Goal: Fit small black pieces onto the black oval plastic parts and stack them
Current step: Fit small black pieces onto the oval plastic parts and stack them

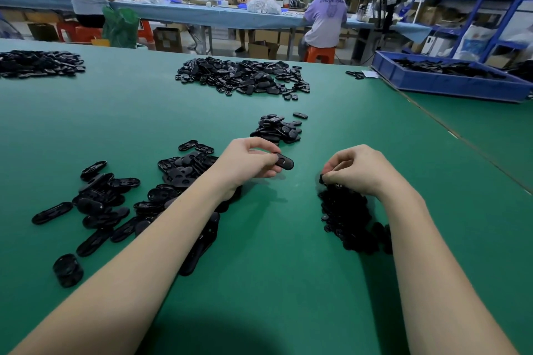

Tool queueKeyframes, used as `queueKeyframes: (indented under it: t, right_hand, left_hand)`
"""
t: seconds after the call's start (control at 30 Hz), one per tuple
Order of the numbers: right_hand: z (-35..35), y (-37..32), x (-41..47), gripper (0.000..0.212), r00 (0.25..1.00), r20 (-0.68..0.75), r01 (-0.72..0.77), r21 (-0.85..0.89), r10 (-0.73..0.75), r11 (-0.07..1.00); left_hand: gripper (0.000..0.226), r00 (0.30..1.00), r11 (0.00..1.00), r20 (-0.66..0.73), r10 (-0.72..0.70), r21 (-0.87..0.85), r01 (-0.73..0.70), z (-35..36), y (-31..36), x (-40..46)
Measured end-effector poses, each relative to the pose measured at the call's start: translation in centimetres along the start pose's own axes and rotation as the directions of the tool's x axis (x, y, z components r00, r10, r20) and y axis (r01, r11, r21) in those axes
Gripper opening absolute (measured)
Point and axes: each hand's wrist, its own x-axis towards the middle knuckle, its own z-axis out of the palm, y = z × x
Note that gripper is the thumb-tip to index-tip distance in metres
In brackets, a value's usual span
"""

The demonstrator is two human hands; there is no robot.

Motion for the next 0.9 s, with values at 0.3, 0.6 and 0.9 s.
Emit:
queueKeyframes:
  t: [0.3, 0.6, 0.9]
  right_hand:
    - [0.1, 0.2, 0.3, 0.004, 1.0, -0.028, 0.0, 0.005, 0.001, 1.0]
    - [0.7, -2.1, -0.5, 0.001, 0.989, 0.075, 0.089, 0.382, -0.126, 0.92]
    - [2.0, -3.1, -0.5, 0.002, 0.993, 0.046, 0.075, 0.502, -0.113, 0.862]
  left_hand:
    - [0.013, 0.999, 0.997, -0.027, -0.019, 0.077, 0.021, 0.4, -0.2, 0.1]
    - [0.04, 0.999, 0.998, 0.016, 0.036, -0.05, -0.035, 1.0, -0.4, -0.2]
    - [0.018, 0.986, 0.991, 0.158, 0.052, -0.131, -0.031, 1.3, -0.2, -0.5]
